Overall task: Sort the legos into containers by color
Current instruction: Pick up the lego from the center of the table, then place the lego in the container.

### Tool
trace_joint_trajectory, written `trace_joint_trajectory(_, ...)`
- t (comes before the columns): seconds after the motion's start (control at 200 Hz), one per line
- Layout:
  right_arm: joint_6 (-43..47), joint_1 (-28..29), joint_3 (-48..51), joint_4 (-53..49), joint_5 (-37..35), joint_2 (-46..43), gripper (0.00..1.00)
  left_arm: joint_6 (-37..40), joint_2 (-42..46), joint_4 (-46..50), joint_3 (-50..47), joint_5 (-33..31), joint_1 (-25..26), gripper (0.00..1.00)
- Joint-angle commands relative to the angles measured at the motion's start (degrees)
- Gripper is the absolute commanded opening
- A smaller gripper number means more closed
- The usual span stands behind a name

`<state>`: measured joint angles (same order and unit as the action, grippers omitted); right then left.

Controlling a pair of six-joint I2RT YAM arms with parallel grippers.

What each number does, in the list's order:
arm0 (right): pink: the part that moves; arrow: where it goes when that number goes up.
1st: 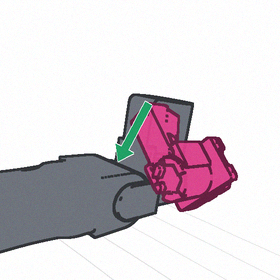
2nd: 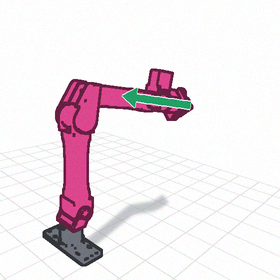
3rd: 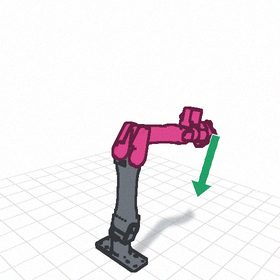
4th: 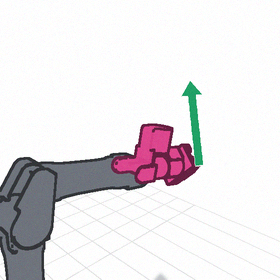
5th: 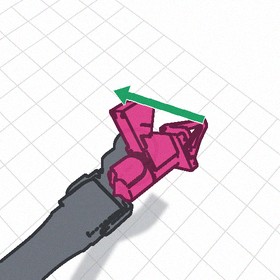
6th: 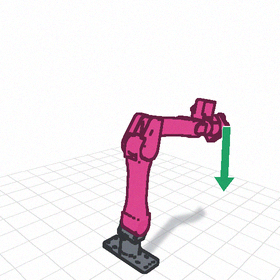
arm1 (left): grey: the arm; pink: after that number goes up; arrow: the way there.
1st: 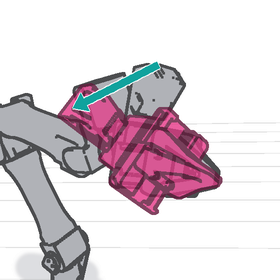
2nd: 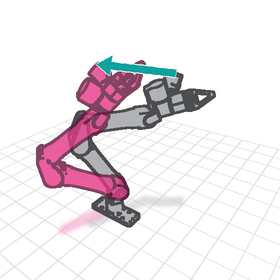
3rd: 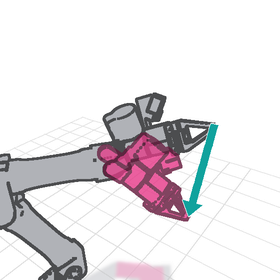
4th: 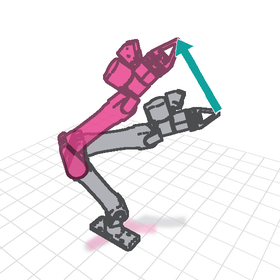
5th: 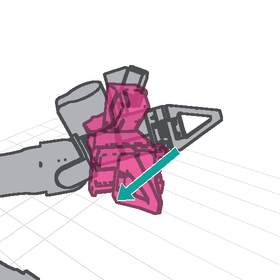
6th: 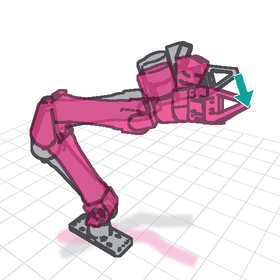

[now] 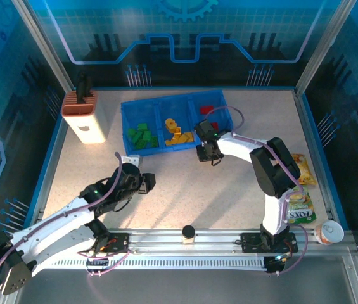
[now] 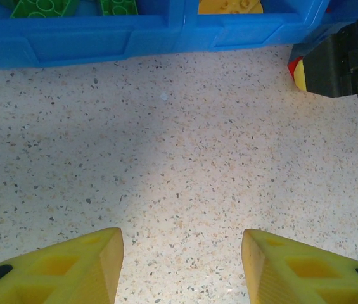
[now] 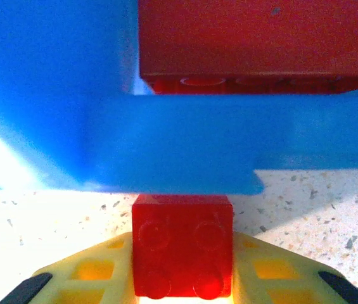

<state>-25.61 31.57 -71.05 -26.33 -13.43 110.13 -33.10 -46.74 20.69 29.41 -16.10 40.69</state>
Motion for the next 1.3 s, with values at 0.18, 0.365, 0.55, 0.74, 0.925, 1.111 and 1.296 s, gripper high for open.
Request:
trace_joint_trajectory(0.18, 0.39, 0.60, -0.94, -1.71, -3.40, -9.32, 0.32, -0.21, 0.69, 0.42, -0.62, -1.48, 0.40, 0.52)
trace_joint_trajectory(0.365, 1.17, -1.22, -4.56, -3.61, -2.20, -9.04, 0.33, -0.43, 1.93, 1.61, -0.99, -1.74, 0.45, 0.52)
trace_joint_trajectory(0.55, 1.59, -3.69, -11.14, -6.50, -0.10, -4.44, 0.35, -0.38, 4.35, 3.30, -1.35, -2.52, 0.55, 0.52)
trace_joint_trajectory(0.74, 1.35, -6.03, -16.65, -9.11, 2.60, 0.16, 0.40, -0.38, 6.76, 5.65, -1.27, -3.47, 0.53, 0.52)
trace_joint_trajectory(0.925, 1.27, -6.00, -17.80, -9.93, 2.37, 1.51, 0.68, -0.75, 8.07, 5.95, -1.90, -3.94, 0.58, 0.52)
trace_joint_trajectory(1.111, 0.83, -5.57, -14.03, -7.77, 2.38, -2.30, 0.72, -0.82, 6.63, 5.35, -1.90, -4.55, 0.53, 0.53)
trace_joint_trajectory(1.296, 1.00, -5.42, -10.95, -6.74, 2.24, -7.00, 0.73, -0.91, 5.35, 4.41, -1.95, -5.30, 0.53, 0.52)
